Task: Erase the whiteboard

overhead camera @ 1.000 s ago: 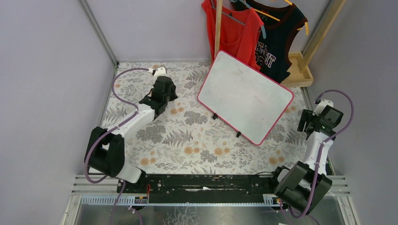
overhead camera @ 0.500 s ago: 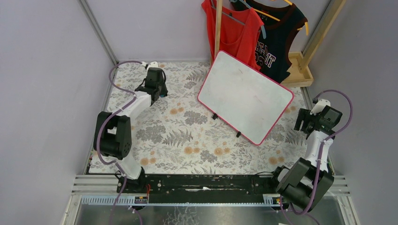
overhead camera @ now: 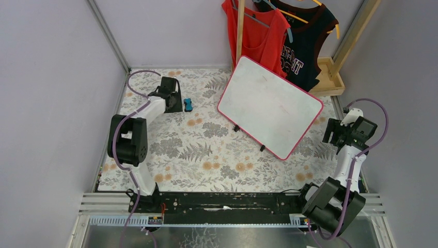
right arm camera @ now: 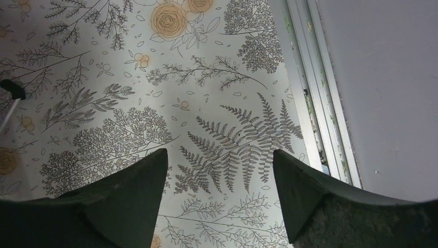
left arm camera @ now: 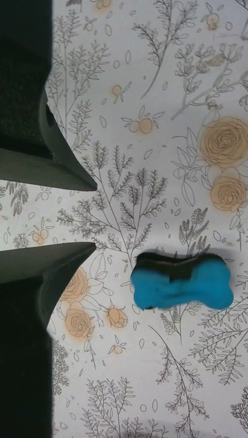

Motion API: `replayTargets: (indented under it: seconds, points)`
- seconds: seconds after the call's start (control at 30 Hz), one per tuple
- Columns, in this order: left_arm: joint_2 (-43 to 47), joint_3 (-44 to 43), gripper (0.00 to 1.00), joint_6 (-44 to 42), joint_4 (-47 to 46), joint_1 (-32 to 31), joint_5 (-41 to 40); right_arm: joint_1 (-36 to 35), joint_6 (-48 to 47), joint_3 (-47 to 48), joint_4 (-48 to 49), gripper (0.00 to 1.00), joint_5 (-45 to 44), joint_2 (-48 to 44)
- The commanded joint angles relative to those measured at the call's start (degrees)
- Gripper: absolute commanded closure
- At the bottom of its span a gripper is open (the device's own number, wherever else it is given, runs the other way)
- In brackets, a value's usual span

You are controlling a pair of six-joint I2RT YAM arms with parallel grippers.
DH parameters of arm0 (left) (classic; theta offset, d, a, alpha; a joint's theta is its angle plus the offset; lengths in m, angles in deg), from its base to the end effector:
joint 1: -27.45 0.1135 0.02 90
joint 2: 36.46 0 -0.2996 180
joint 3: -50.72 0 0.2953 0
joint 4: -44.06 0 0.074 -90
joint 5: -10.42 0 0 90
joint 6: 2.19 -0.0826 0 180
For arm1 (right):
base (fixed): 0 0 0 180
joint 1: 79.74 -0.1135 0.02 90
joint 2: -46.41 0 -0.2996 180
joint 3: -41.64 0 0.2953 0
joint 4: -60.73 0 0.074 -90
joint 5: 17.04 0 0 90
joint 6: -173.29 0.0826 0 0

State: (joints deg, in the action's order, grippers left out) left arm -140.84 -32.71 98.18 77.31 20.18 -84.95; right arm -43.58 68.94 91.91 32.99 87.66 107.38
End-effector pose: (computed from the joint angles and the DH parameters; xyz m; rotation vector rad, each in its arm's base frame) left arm 0.4588 -0.0507 0.1714 -0.1059 2.5085 -0.0080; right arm 0.2427 -0.1514 0.2250 0.2840 2.2050 -0.1984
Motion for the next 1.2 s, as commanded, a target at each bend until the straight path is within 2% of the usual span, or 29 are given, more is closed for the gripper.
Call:
replayTargets:
  seconds: [0.0, 0.17, 0.23, 0.3, 0.37, 0.5, 0.63, 0.77, 0.83, 1.17]
  points:
    - [5.5, 3.53, 0.53, -1.84, -4.41, 0.74, -1.45, 0.18, -0.24, -0.3, 0.55, 0.19, 2.08, -2.2]
    - [10.45, 11.22, 0.36, -3.09, -14.54, 2.38, -2.19, 0.22, -0.65, -0.33, -0.03, 0.19, 3.17, -2.42]
    - [12.77, 16.17, 0.32, -4.65, -20.48, 2.66, -1.58, 0.16, -0.77, -0.32, -0.11, 0.19, 3.61, -2.67]
    - [15.54, 22.39, 0.22, -6.09, -27.76, 2.77, 0.28, 0.16, -0.72, -0.31, -0.1, 0.19, 4.12, -2.92]
    - [17.41, 26.89, 0.15, -6.52, -33.48, 2.76, 0.58, 0.19, -0.79, -0.4, -0.24, 0.19, 4.49, -3.13]
    - [17.81, 30.95, 0.03, -6.57, -39.98, 3.14, -1.38, 0.24, -1.16, -0.58, -0.4, 0.19, 4.94, -3.06]
    - [19.09, 36.71, 0.0, -6.33, -48.31, 3.3, -5.17, 0.28, -1.33, -0.55, -0.45, 0.19, 4.81, -3.11]
    - [20.58, 48.33, 0.0, -6.9, -70.04, 3.25, -5.22, 0.26, -1.29, -0.66, -0.4, 0.19, 4.98, -3.1]
    - [18.86, 51.03, 0.0, -8.29, -76.18, 2.47, -4.47, 0.22, -1.27, -0.58, -0.5, 0.19, 5.07, -2.89]
    - [19.69, 54.78, 0.0, -9.36, -82.4, 0.77, -7.14, 0.62, -1.23, -0.84, -0.43, 0.19, 5.59, -3.66]
